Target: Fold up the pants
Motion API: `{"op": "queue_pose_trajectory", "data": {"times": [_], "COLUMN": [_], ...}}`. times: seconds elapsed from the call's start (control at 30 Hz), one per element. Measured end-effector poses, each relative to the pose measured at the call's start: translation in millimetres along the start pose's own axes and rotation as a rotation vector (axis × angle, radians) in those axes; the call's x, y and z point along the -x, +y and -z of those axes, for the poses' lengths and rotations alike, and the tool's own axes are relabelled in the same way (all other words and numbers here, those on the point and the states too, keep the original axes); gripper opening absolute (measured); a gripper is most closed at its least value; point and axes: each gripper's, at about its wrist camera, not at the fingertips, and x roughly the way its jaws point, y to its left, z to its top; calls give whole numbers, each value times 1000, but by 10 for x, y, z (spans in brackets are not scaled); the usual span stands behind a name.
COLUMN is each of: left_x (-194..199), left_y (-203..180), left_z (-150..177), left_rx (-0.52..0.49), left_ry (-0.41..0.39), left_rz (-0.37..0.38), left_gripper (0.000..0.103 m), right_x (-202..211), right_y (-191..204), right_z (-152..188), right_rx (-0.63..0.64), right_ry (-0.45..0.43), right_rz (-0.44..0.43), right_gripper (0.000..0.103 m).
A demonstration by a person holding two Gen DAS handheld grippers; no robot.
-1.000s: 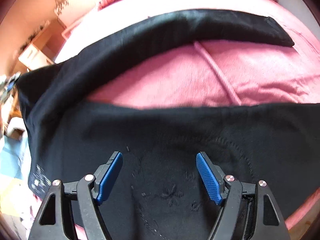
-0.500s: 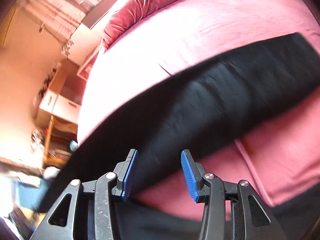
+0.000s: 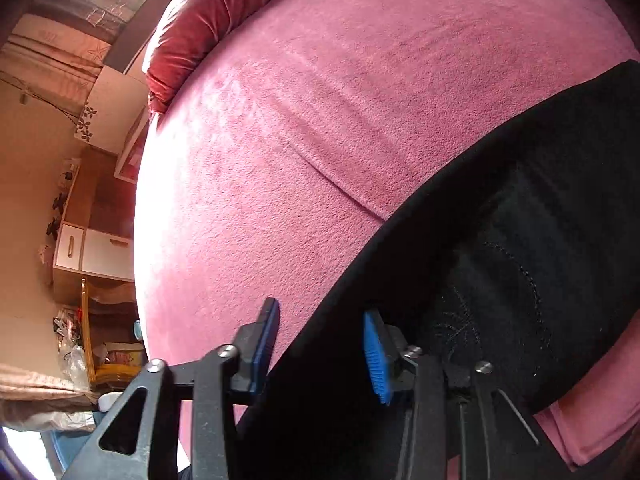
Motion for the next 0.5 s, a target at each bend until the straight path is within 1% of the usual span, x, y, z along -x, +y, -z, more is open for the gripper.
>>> {"op": "queue_pose_trajectory", "data": {"times": [0.03, 0.07, 0.13, 0.23, 0.3, 0.37, 0.43, 0.47, 0.5], "left_x": [6, 2, -3, -92, -166, -236, -308, -342, -369], "left_y": [22, 63, 179, 430, 643, 828, 963, 995, 1003], "left_z": [-7, -39, -155, -519, -822, -1129, -1379, -1471, -1533], "left_rx": [7, 22, 63, 118, 156, 187, 209, 204, 192], "left_ry": [-2, -5, -30, -62, -102, -139, -147, -152, -151], "left_rz": [-5, -14, -34, -143, -206, -264, -278, -304, -316], "left_gripper": [12, 11, 12, 11, 11, 11, 11, 11, 11], "right_x": [-33, -29, 50, 266, 488, 709, 957, 1088, 1209], "right_y": [39, 31, 39, 56, 78, 139, 181, 189, 196], "right_z": [-20, -14, 19, 30, 53, 83, 176, 253, 347], "right_rx": [13, 25, 55, 73, 68, 92, 129, 149, 172], "right_ry": [-2, -5, -22, -47, -76, -110, -147, -165, -180], "right_rz": [18, 22, 16, -28, -87, -149, -199, -229, -252], "right_gripper": [15, 12, 10, 10, 10, 10, 10, 10, 10]}}
